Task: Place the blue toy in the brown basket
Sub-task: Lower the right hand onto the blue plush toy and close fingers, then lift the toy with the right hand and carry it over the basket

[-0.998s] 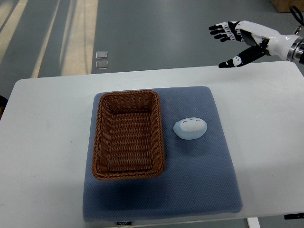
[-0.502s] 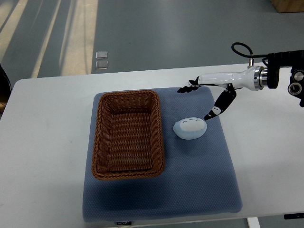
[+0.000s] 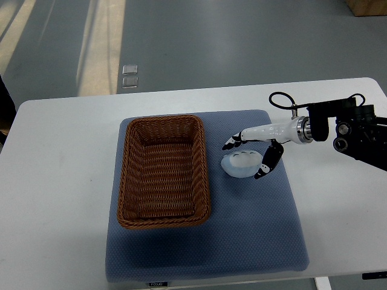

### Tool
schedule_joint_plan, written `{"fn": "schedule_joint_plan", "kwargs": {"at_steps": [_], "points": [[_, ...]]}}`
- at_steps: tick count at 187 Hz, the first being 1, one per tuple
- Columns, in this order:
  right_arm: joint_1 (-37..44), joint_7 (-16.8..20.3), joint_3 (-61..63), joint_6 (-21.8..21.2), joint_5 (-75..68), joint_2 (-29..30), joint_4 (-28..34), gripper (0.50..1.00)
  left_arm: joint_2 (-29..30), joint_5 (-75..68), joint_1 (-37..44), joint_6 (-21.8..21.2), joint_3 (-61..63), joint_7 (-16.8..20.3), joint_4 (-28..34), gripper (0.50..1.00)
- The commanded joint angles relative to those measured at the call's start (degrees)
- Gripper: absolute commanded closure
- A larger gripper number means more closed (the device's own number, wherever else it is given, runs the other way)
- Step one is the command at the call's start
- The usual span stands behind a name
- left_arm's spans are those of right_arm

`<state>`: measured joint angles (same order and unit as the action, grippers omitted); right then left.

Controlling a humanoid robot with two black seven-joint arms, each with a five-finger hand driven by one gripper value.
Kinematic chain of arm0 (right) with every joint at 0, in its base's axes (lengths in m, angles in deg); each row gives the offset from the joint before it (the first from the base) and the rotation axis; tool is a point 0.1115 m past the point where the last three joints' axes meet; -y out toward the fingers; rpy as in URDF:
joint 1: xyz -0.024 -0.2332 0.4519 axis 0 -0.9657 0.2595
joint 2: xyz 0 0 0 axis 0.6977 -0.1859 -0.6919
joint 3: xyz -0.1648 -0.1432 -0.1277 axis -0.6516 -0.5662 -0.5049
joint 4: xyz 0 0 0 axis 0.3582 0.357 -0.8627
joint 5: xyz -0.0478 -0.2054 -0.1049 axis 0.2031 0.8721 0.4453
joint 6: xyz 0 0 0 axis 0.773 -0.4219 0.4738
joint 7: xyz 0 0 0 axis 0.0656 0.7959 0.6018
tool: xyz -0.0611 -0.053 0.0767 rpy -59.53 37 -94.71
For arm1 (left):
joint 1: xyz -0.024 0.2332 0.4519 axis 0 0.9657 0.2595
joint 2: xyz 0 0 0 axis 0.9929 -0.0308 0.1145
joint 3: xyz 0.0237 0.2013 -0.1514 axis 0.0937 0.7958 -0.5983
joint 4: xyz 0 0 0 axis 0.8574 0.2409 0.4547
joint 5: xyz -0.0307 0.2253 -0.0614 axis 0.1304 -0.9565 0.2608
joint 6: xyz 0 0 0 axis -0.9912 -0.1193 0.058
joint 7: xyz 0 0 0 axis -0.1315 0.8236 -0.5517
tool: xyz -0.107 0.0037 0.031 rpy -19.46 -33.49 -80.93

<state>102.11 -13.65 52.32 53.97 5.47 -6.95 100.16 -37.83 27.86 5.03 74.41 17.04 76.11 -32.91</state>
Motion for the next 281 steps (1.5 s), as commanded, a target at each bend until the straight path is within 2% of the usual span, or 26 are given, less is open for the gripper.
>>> {"fn": "schedule_joint_plan", "kwargs": {"at_steps": [1, 13, 36, 83, 101, 109, 112, 114, 129, 141, 187, 247, 281], "points": [[0.1, 0.2, 0.0, -0.1, 0.3, 0.2, 0.0, 0.597, 0.0, 0.0, -0.1, 0.0, 0.0, 0.0, 0.0, 0.500], [-0.1, 0.2, 0.0, -0.1, 1.1, 0.4, 0.0, 0.605, 0.0, 0.0, -0.1, 0.0, 0.0, 0.0, 0.0, 0.500], [-0.2, 0.2, -0.4, 0.1, 4.6, 2.2, -0.2, 0.668, 0.0, 0.0, -0.1, 0.0, 0.0, 0.0, 0.0, 0.500], [-0.2, 0.2, -0.5, 0.6, 6.1, 2.2, -0.3, 0.681, 0.0, 0.0, -0.1, 0.0, 0.0, 0.0, 0.0, 0.500], [-0.2, 0.2, -0.5, 0.5, 6.3, 2.2, -0.3, 0.756, 0.0, 0.0, -0.1, 0.0, 0.0, 0.0, 0.0, 0.500], [-0.2, 0.1, -0.5, 0.5, 6.3, 2.2, -0.3, 0.805, 0.0, 0.0, -0.1, 0.0, 0.0, 0.0, 0.0, 0.500], [-0.2, 0.1, -0.5, 0.4, 6.3, 2.2, -0.3, 0.838, 0.0, 0.0, 0.0, 0.0, 0.0, 0.0, 0.0, 0.500], [-0.2, 0.1, -0.5, 0.4, 6.3, 2.2, -0.3, 0.838, 0.0, 0.0, 0.0, 0.0, 0.0, 0.0, 0.0, 0.500], [-0.2, 0.1, -1.0, 0.2, 6.3, 2.3, -0.3, 0.957, 0.0, 0.0, 0.0, 0.0, 0.0, 0.0, 0.0, 0.500], [-0.2, 0.0, -1.1, 0.1, 6.2, 2.3, -0.3, 1.000, 0.0, 0.0, 0.0, 0.0, 0.0, 0.0, 0.0, 0.500], [0.8, -0.3, -1.0, -0.2, 5.7, 1.9, -0.3, 1.000, 0.0, 0.0, 0.0, 0.0, 0.0, 0.0, 0.0, 0.500], [6.9, -0.4, 0.0, 0.1, 4.4, 1.1, -0.3, 1.000, 0.0, 0.0, -0.1, 0.0, 0.0, 0.0, 0.0, 0.500], [11.4, -0.4, 0.1, 1.1, 4.3, 3.5, -1.8, 1.000, 0.0, 0.0, 0.0, 0.0, 0.0, 0.0, 0.0, 0.500]]}}
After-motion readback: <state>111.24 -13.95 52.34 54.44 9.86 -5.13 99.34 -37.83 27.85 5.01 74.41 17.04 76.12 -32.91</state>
